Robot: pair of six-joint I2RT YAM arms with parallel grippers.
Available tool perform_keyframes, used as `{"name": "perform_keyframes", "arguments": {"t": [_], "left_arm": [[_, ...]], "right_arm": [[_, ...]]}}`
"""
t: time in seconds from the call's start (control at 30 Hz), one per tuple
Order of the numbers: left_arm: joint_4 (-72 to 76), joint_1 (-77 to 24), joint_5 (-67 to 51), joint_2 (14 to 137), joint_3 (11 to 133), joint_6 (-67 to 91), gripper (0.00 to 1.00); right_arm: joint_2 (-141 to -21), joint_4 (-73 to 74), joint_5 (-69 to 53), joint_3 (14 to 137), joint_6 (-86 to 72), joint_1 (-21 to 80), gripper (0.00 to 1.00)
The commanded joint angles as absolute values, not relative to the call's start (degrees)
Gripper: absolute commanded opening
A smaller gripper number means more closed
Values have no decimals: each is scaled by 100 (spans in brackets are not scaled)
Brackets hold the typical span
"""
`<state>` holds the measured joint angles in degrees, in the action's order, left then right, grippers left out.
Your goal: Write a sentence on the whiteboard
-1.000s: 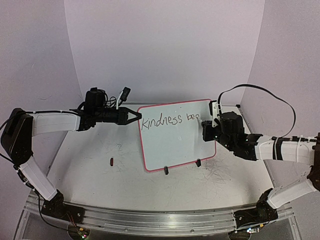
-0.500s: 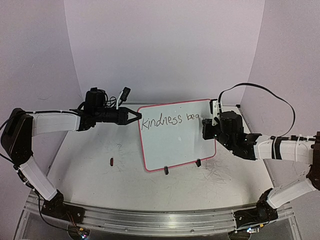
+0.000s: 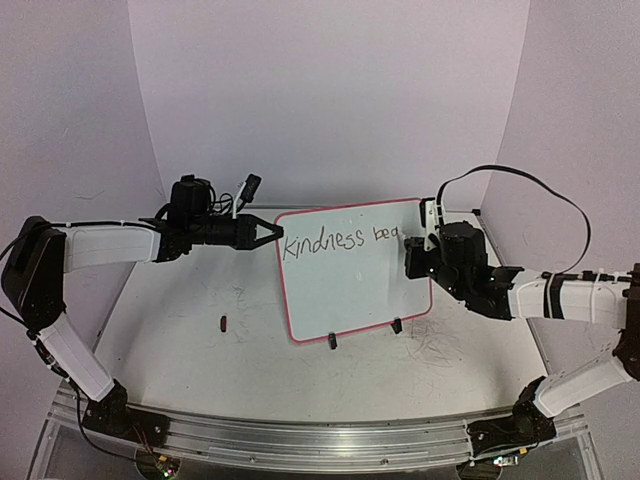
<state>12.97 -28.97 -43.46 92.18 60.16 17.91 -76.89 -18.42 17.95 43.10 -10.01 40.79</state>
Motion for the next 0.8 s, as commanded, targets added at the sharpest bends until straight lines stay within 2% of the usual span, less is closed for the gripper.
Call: {"name": "perform_keyframes", "arguments": {"t": [0.0,0.43,0.77], "left_arm": [[1280,-2964,-4211,9021,6091,1477,0],[1275,-2973,-4201,9019,6082,1468,0],[1267,-2972,-4197,9056,6092,1468,0]], "right_arm": [[-7491,-1573,1628,4133,-1114,4056,0],[-7383,-1389,1419,3978,-1239,4135,0],[-7664,-1640,1163,4468,-1125,4228,0]]}}
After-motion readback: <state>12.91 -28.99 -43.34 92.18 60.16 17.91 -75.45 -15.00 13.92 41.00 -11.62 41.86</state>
